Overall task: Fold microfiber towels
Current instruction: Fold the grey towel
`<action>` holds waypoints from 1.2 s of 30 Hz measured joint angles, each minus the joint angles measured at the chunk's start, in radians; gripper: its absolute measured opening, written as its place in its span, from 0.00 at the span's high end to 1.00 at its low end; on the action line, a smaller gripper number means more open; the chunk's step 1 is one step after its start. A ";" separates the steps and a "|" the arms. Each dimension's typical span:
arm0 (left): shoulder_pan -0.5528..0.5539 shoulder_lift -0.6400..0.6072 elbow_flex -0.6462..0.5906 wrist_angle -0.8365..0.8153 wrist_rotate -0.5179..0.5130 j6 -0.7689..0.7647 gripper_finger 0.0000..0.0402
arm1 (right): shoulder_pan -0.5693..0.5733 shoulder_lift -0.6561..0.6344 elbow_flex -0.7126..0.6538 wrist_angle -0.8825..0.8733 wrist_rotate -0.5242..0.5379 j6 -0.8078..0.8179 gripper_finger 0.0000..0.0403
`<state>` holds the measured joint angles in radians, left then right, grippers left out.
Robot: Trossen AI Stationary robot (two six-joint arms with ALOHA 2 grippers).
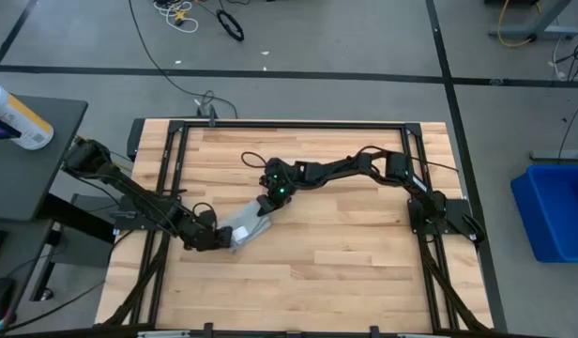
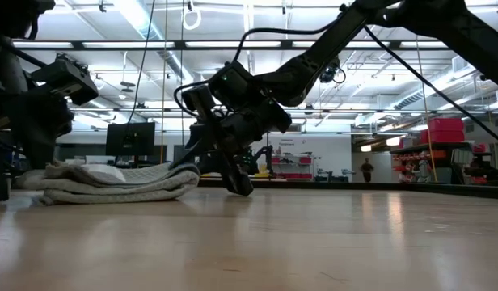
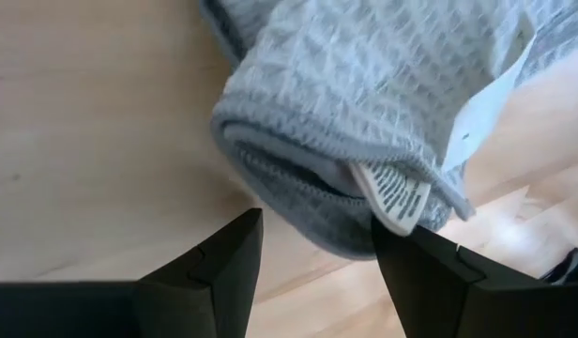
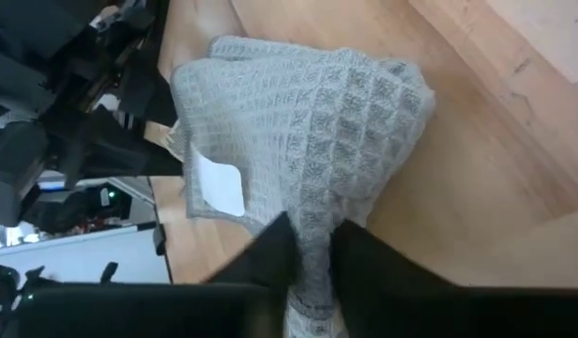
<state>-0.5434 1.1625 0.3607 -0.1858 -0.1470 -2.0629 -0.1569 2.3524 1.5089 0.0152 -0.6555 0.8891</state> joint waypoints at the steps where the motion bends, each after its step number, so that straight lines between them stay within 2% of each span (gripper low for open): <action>1: 0.000 0.000 0.000 0.006 -0.011 -0.001 0.48 | 0.002 0.000 0.000 -0.001 0.006 -0.003 0.91; 3: 0.000 0.000 0.000 0.035 -0.033 0.004 0.48 | 0.005 -0.001 0.000 -0.004 0.022 -0.004 0.96; 7: 0.000 -0.002 0.000 0.111 -0.070 0.029 0.48 | 0.005 -0.011 0.000 -0.031 0.064 0.008 0.98; 15: 0.000 -0.079 0.001 0.155 -0.115 0.118 0.48 | -0.008 -0.093 -0.007 -0.268 0.180 -0.053 0.98; 20: -0.003 -0.145 0.001 0.098 -0.123 0.164 0.48 | -0.007 -0.122 -0.007 -0.354 0.239 -0.074 0.98; 28: -0.044 -0.242 0.001 -0.093 -0.123 0.133 0.48 | 0.017 -0.158 0.000 -0.423 0.312 -0.061 0.98; 36: -0.042 -0.262 0.001 -0.120 -0.155 0.130 0.48 | 0.043 -0.169 0.191 -0.632 0.392 -0.145 0.98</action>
<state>-0.5851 0.9004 0.3618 -0.3058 -0.3023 -1.9327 -0.1140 2.1830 1.7003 -0.6171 -0.2639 0.7445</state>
